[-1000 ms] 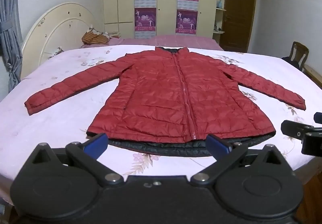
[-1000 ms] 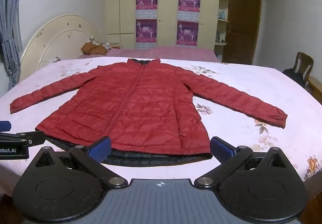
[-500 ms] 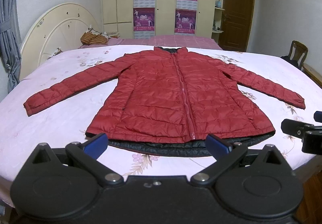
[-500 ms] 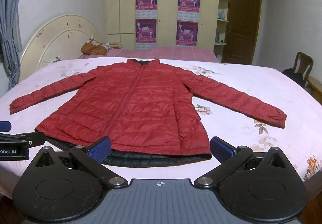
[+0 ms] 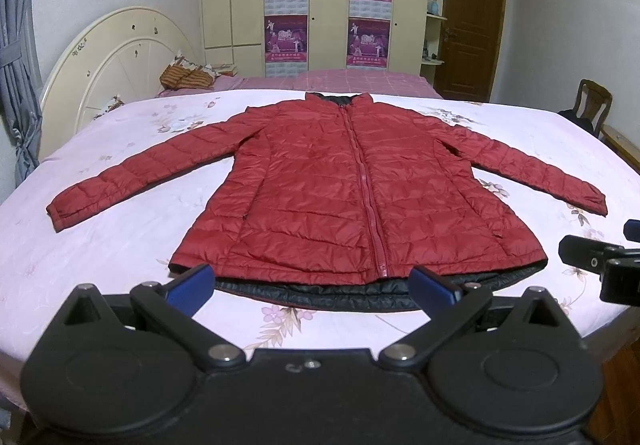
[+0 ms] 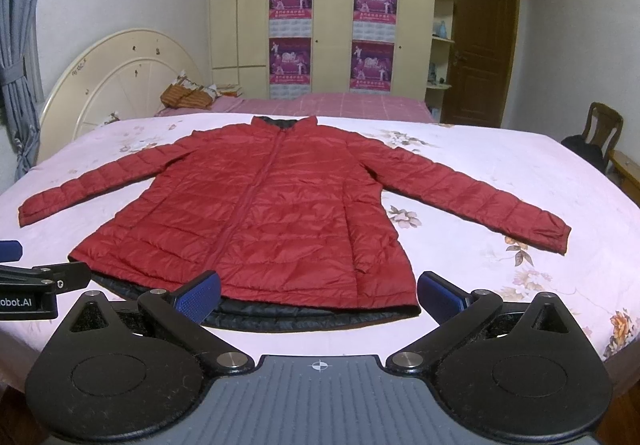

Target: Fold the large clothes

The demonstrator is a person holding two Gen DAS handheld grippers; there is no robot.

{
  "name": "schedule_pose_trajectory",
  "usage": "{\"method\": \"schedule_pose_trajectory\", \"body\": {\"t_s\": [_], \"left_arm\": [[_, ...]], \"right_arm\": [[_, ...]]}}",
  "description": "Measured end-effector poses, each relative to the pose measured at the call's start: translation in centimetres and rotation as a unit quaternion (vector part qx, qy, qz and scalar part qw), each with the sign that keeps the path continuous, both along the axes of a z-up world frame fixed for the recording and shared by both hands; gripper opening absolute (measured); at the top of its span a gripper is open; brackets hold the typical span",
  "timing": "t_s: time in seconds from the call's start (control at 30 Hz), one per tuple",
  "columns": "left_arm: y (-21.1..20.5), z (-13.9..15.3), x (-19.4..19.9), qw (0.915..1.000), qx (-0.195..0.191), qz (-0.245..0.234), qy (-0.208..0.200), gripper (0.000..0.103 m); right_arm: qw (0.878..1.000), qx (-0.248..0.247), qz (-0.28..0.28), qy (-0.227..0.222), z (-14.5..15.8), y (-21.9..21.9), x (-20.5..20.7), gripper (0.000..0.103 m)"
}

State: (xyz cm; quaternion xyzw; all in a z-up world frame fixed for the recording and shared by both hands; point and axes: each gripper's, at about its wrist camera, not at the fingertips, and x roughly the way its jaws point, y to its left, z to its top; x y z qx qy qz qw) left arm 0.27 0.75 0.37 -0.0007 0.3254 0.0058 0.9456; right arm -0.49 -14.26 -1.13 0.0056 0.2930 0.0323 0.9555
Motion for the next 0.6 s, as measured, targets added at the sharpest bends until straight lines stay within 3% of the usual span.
{"method": "schedule_pose_trajectory", "body": {"t_s": [0.6], "left_arm": [[-0.08, -0.05, -0.01, 1.0, 0.0, 0.0, -0.001, 0.103]], "right_arm": [[1.0, 0.0, 0.0, -0.001, 0.03, -0.07, 0.02, 0.103]]}}
